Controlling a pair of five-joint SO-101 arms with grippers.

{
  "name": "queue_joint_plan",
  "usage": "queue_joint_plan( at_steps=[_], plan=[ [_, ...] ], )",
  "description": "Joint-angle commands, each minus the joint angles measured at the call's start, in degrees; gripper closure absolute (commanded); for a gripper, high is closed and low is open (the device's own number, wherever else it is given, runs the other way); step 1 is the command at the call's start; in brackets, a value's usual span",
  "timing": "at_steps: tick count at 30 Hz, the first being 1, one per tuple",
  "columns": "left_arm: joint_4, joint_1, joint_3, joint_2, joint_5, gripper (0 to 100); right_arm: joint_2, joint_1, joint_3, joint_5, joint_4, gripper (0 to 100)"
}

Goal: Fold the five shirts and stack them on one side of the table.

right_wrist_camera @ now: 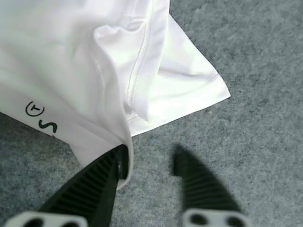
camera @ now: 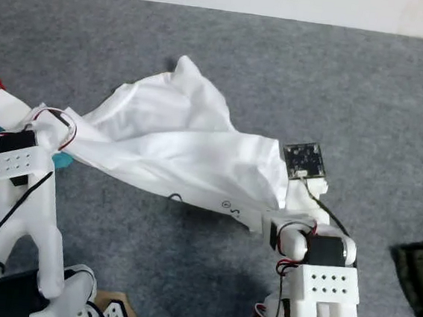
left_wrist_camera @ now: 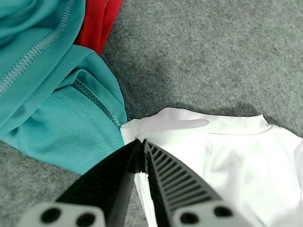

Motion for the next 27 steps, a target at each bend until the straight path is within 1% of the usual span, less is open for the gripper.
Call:
queue_joint_plan(
  at_steps=[1,4,7,10,13,16,18,21,27],
  plan=[
    [-1.14,0.84,-0.22,-1.45,-0.53,99,-0.84,-3.3,-5.93,-2.02,1.54,67.8],
    [-1.23,0.84,0.4,-1.54,-0.53,99,-0.22,-3.82,-15.25,-5.89,3.38,73.0],
    [-1.23,0.92,0.48,-1.54,-0.53,99,5.23,-3.82,-26.24,-9.93,4.88,77.3],
    [-1.23,0.92,0.48,-1.54,-0.53,99,17.45,-4.53,-37.49,-13.45,7.25,78.3],
    [-1.23,0.92,0.48,-1.54,-0.53,99,32.92,-8.57,-47.16,-15.56,11.74,78.5],
    [-2.64,0.92,0.92,-1.54,-0.53,99,44.7,-12.88,-53.05,-18.29,14.11,78.6],
    [-3.69,0.92,1.27,-1.45,-0.53,99,47.78,-16.13,-53.67,-19.34,13.41,78.6],
    [-4.84,1.27,1.71,-1.45,-0.53,99,48.04,-20.18,-50.59,-19.43,9.36,78.6],
    [-4.92,2.07,1.8,-1.45,-0.62,99,48.13,-19.74,-41.36,-19.52,-0.04,78.6]
  ],
)
